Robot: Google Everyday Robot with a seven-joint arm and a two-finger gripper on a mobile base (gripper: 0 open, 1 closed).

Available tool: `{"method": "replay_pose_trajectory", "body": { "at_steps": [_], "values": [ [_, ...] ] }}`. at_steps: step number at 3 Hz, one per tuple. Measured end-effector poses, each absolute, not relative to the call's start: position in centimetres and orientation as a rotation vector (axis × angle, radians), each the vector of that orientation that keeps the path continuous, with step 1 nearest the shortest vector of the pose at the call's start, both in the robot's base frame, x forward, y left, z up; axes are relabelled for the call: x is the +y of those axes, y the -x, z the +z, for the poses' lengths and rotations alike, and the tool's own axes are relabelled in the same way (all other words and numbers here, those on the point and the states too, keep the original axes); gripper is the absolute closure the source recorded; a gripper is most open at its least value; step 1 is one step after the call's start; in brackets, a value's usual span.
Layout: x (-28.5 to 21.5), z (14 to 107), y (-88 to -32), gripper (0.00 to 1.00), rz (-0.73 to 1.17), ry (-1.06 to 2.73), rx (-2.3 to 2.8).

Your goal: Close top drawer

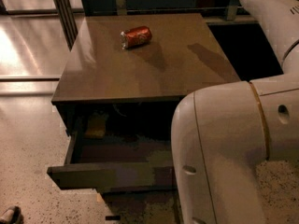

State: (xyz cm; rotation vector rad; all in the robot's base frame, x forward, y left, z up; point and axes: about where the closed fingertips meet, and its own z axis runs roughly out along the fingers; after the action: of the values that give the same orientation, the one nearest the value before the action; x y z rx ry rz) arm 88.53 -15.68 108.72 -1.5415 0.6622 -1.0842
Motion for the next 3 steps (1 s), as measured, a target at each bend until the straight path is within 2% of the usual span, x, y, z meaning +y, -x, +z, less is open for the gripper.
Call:
{"method": "replay_pose_trajectory", "body": {
  "at_steps": [2,3],
  "values": [
    [-15.9,111.1,-89.0,0.00,-1.095,1.332,0.651],
    [-15.7,111.1,-88.9,0.00,-1.147,1.363,0.614]
  ]
}}
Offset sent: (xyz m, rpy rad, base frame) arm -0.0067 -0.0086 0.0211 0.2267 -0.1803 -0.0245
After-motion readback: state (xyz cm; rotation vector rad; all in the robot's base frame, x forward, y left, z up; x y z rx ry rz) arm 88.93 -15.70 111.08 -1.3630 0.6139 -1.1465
